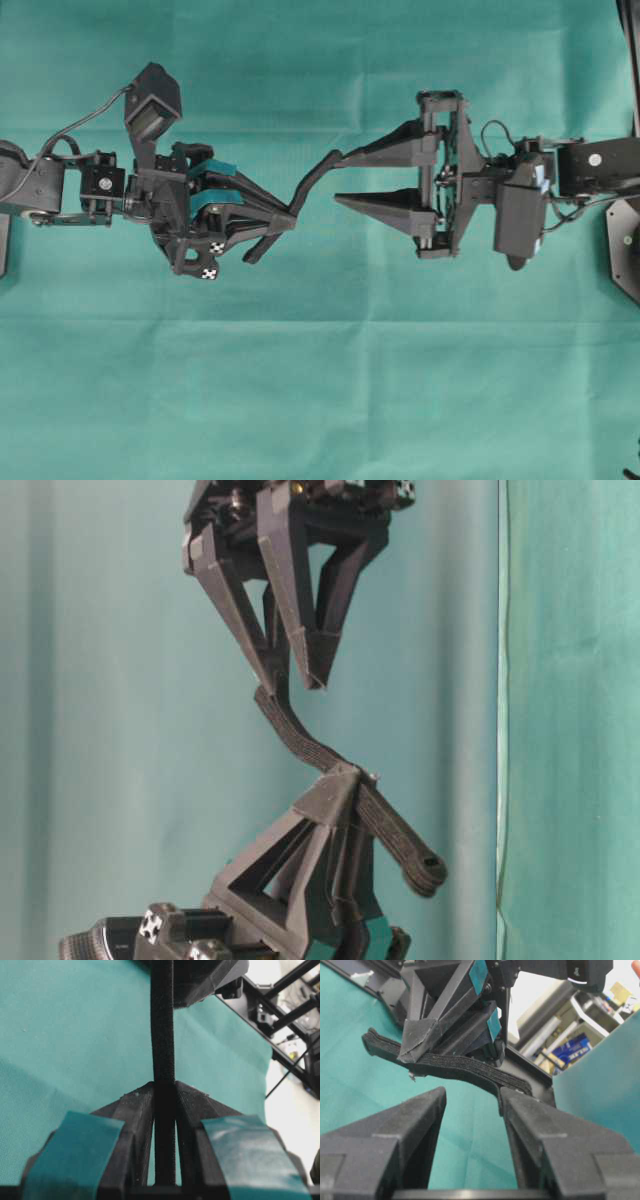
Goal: Peel off the Velcro with your right arm.
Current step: 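Align the right gripper around the strap tip and close it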
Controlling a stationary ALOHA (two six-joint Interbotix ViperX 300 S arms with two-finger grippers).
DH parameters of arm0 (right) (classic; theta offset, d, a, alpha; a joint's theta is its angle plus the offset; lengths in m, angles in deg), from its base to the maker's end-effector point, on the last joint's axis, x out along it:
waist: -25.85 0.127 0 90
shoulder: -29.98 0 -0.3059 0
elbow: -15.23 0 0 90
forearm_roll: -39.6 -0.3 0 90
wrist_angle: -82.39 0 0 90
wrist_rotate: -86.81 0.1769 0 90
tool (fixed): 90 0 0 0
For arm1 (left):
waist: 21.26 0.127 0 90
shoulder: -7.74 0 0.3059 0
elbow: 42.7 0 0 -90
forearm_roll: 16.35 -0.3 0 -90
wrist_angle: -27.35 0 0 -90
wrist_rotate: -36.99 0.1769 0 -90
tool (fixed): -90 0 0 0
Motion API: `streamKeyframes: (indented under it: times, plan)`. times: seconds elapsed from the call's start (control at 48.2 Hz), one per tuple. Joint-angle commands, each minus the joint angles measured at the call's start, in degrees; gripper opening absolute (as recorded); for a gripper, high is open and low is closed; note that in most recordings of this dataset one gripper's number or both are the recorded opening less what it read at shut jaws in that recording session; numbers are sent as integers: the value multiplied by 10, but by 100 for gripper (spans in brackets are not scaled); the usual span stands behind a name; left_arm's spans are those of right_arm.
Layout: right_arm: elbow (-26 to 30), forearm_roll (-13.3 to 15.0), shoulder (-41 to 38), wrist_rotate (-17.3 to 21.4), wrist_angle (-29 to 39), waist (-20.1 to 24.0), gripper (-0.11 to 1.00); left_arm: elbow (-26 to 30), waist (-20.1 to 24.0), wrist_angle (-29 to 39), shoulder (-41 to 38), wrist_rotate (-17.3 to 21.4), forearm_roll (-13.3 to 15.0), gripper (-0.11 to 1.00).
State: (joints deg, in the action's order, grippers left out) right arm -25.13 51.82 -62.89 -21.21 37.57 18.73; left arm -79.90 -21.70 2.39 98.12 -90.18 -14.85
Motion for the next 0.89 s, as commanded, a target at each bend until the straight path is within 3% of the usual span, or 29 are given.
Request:
streamKeyframes:
  times: [0.0,0.353,0.581,0.872]
  plan:
    - [17,1,-3,-2,-4,2,10,6,0,-6,14,2,0,10]
    - [23,1,-5,-4,-4,1,9,4,-1,-6,14,2,0,10]
    - [22,1,-5,-4,-5,-1,-5,4,-2,-6,13,2,0,10]
    - [17,1,-5,-4,-5,-2,-9,4,-2,-6,13,2,0,10]
